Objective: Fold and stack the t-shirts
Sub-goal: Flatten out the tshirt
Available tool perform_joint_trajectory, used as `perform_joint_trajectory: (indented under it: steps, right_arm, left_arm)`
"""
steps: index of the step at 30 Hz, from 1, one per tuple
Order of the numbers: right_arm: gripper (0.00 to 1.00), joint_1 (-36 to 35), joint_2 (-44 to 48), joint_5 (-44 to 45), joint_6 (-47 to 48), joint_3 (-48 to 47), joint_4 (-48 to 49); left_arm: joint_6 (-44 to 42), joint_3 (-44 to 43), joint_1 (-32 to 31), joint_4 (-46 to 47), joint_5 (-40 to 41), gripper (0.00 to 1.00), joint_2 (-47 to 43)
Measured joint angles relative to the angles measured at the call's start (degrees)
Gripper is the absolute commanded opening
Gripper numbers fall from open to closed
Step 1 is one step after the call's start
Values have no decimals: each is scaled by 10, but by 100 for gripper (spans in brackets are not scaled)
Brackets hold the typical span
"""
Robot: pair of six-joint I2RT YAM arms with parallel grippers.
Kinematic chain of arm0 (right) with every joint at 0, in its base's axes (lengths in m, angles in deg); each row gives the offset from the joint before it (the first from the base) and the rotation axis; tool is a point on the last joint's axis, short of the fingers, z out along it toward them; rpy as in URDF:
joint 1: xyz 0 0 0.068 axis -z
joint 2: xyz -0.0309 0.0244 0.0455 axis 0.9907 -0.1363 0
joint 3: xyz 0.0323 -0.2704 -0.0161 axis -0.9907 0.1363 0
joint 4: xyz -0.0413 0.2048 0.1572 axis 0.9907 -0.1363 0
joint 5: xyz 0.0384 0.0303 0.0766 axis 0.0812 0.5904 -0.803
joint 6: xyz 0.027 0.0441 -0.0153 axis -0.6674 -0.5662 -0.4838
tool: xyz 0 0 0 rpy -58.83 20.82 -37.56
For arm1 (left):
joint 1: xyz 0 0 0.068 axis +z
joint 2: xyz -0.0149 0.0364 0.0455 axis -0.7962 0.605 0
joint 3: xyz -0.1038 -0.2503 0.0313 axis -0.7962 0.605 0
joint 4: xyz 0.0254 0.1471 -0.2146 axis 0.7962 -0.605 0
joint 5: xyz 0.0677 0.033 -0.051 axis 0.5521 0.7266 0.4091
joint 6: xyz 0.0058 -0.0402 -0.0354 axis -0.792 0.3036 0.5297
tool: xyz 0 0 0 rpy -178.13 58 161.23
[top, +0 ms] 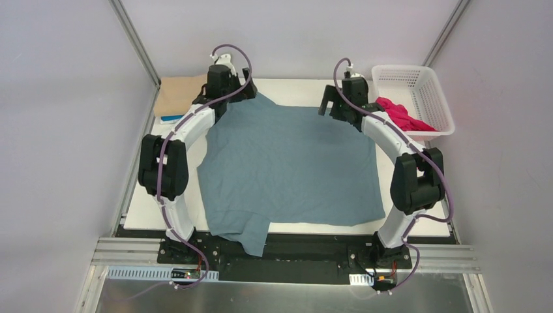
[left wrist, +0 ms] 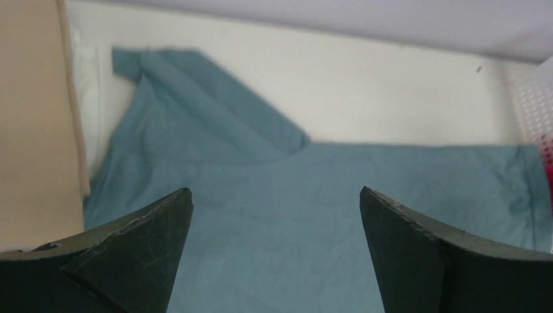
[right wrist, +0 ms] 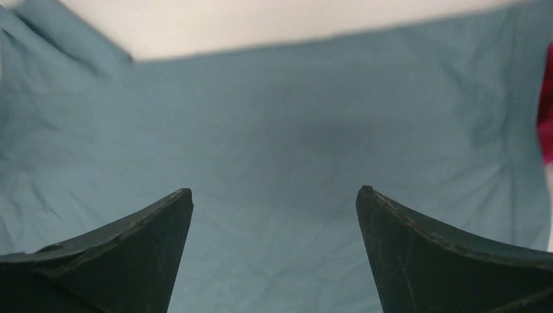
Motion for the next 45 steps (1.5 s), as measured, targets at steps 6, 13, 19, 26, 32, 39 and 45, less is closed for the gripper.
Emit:
perform_joint_trajectory:
  steps: [6, 13, 19, 26, 32, 39, 45]
  right_arm:
    - [99, 0, 0, 3, -44, 82, -38]
    - [99, 25, -10, 17, -71, 127, -56]
    - [99, 68, -57, 14, -89, 122, -57]
    - [99, 99, -132, 9, -101, 19, -107]
    - [99, 109, -182, -10, -101, -60, -147]
    - [99, 120, -244, -28, -100, -160, -179]
    - [99, 128, -263, -40, -98, -197, -198]
  left_arm:
    - [42, 121, 0, -43, 18, 99, -29]
    - [70, 168, 35, -91, 42, 99, -21]
    - [76, 157, 59, -92, 52, 99, 28]
    - [81, 103, 60, -97, 52, 99, 67]
    - [90, 40, 70, -107, 50, 99, 111]
    - [103, -34, 80, -131, 45, 99, 157]
    - [104, -67, 81, -160, 30, 99, 171]
